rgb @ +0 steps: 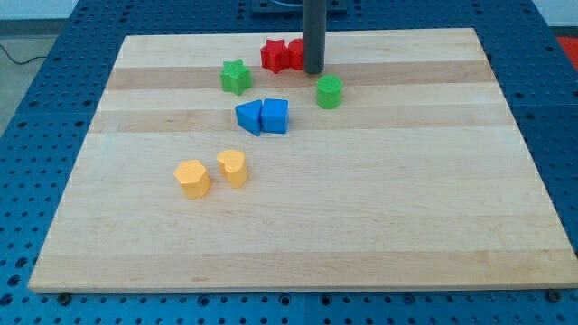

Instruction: Slightly push the red blocks to the left

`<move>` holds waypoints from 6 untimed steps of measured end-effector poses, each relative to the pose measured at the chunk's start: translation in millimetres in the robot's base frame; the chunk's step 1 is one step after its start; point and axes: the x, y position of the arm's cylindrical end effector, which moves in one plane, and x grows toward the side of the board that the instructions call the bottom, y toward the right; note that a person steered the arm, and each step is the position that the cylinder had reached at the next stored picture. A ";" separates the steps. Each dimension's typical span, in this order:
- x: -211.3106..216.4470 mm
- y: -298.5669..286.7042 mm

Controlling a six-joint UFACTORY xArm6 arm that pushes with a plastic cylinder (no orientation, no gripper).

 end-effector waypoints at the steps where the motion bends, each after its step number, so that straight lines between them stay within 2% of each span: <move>1: 0.5 14.0; 2: -2.4 57.9; 3: -13.6 73.1; 4: -25.7 69.8; 6: -29.4 27.3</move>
